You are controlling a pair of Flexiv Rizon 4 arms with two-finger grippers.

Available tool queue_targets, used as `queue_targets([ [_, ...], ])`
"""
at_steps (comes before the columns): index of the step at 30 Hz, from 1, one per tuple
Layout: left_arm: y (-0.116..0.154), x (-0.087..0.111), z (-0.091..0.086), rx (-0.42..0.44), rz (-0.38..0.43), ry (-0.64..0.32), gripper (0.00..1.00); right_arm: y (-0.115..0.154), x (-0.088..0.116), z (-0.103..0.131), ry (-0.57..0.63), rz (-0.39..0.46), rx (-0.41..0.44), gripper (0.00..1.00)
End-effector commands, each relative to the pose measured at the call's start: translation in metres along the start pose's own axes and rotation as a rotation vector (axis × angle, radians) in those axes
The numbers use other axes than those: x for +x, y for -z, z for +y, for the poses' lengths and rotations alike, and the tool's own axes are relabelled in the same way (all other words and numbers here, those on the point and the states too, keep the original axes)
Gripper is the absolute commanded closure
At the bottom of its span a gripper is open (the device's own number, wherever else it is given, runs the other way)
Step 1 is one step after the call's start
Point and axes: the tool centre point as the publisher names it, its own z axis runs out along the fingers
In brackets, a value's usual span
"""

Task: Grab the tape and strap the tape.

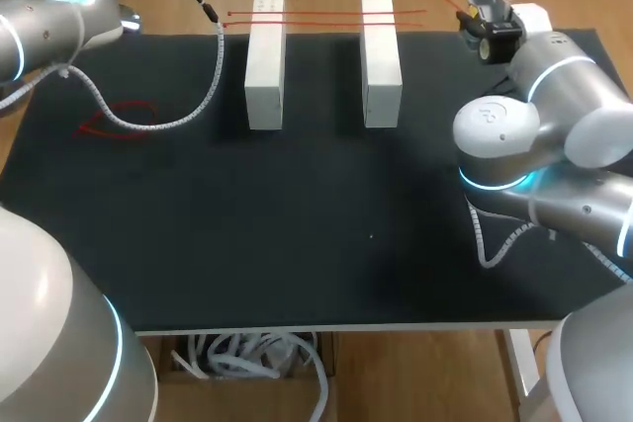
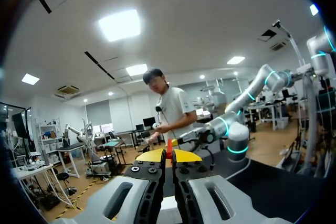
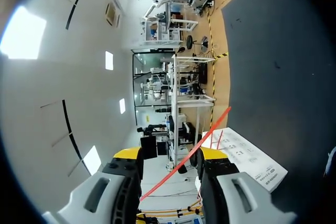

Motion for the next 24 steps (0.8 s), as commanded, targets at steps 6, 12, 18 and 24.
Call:
queue_targets([
  [6,0.0007,-0.0014,0.001,0.002,0.005,0.0,1.0,-0.0083,0.0016,-0.0002,0.007,0.014,0.008,0.51],
  [12,0.0007,-0.0014,0.001,0.002,0.005,0.0,1.0,-0.0102,0.0024,-0.0018,0.012,0.018,0.013,0.51],
  [18,0.0007,-0.0014,0.001,0.002,0.005,0.0,1.0,-0.0102,0.0021,-0.0022,0.013,0.016,0.014,0.84],
  [24,0.0007,-0.0014,0.001,0.002,0.005,0.0,1.0,-0.01,0.0018,-0.0024,0.011,0.011,0.013,1.0],
])
